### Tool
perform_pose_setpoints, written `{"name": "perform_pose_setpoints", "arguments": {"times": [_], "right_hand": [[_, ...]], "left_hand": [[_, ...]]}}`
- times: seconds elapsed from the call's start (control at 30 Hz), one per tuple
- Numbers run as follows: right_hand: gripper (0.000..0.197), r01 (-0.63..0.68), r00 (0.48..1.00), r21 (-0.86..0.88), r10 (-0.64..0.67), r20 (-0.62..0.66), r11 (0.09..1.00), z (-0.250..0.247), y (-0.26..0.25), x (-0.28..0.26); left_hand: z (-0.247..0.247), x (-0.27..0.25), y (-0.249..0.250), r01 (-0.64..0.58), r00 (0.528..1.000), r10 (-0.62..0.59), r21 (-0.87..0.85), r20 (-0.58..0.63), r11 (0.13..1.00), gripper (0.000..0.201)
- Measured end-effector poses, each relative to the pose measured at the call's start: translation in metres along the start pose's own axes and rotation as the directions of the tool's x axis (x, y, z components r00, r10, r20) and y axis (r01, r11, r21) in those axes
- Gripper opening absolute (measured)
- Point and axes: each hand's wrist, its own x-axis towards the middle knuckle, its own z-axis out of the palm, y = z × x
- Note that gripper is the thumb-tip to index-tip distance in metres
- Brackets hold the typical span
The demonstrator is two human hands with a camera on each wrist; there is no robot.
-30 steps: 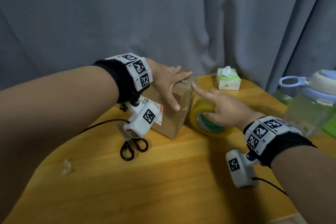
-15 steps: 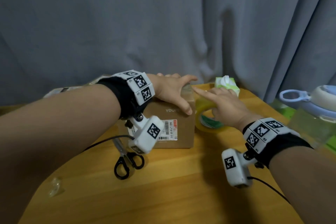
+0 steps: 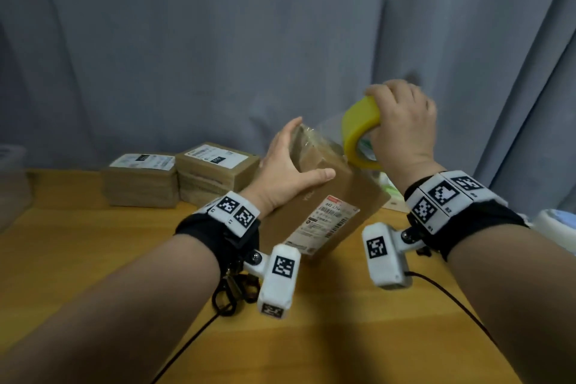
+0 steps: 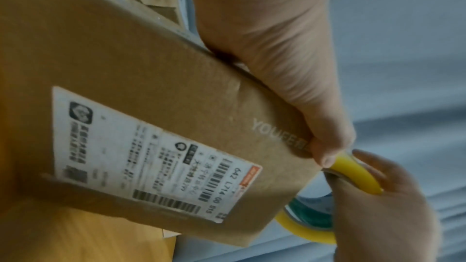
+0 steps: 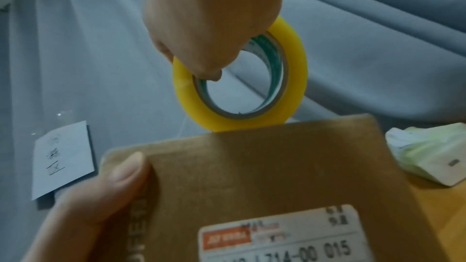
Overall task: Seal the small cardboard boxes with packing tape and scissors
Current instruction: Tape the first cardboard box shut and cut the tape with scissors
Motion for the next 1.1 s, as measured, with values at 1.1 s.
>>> {"name": "perform_pose_setpoints", "arguments": {"times": [1.1], "right_hand": [[0.05,0.414,0.783,0.034,-0.375,0.496,0.909,0.01,-0.165,0.051]], "left_hand": [[-0.172,-0.042,-0.054,0.132,0.924,-0.232,0.315,0.304,0.94,0.114]]}}
